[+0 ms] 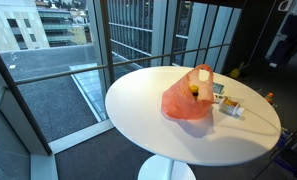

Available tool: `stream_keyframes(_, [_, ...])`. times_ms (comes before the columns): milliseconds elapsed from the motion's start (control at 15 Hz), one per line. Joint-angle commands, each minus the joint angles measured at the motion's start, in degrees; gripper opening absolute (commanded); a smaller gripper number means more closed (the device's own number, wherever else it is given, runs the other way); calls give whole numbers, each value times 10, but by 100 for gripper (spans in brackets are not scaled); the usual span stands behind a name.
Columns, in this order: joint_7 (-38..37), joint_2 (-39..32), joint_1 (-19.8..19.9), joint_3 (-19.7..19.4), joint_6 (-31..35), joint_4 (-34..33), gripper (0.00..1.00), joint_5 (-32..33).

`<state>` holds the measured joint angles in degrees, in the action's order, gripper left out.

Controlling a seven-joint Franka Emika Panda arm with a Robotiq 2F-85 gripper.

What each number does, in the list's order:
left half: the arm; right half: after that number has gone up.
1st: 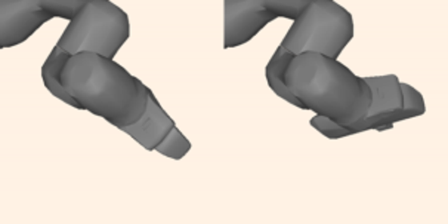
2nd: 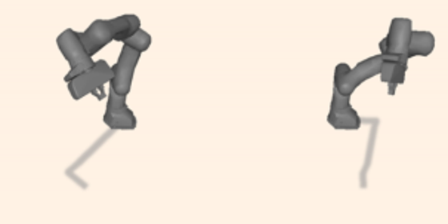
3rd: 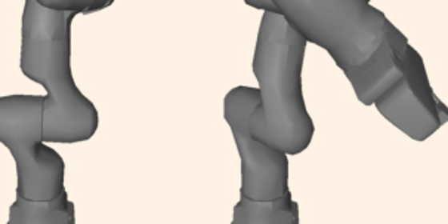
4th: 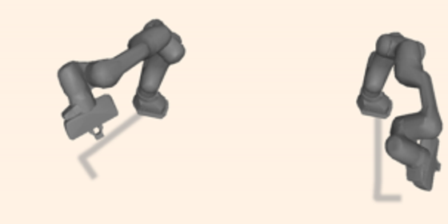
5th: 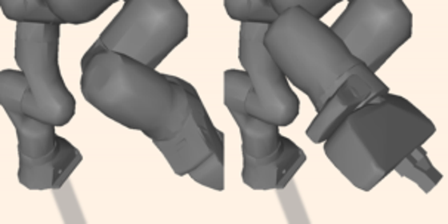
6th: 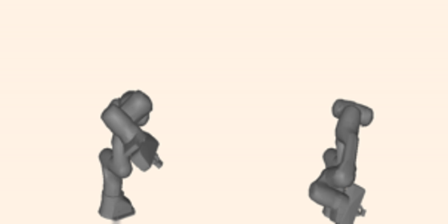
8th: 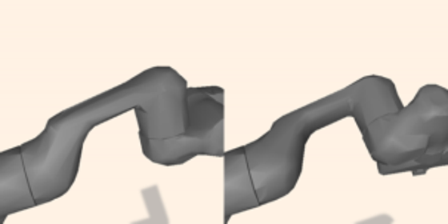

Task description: Put the white bottle into the carrier bag

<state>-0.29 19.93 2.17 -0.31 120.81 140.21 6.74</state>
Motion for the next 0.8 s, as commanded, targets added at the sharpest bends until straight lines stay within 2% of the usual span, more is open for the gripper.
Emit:
stream_keyframes(0, [7,-33,0,-10,54,9,100,-6])
stream_keyframes(400, [20,-108,0,-22,134,7,100,-27])
stream_keyframes(733, [42,-164,2,-29,173,3,100,-50])
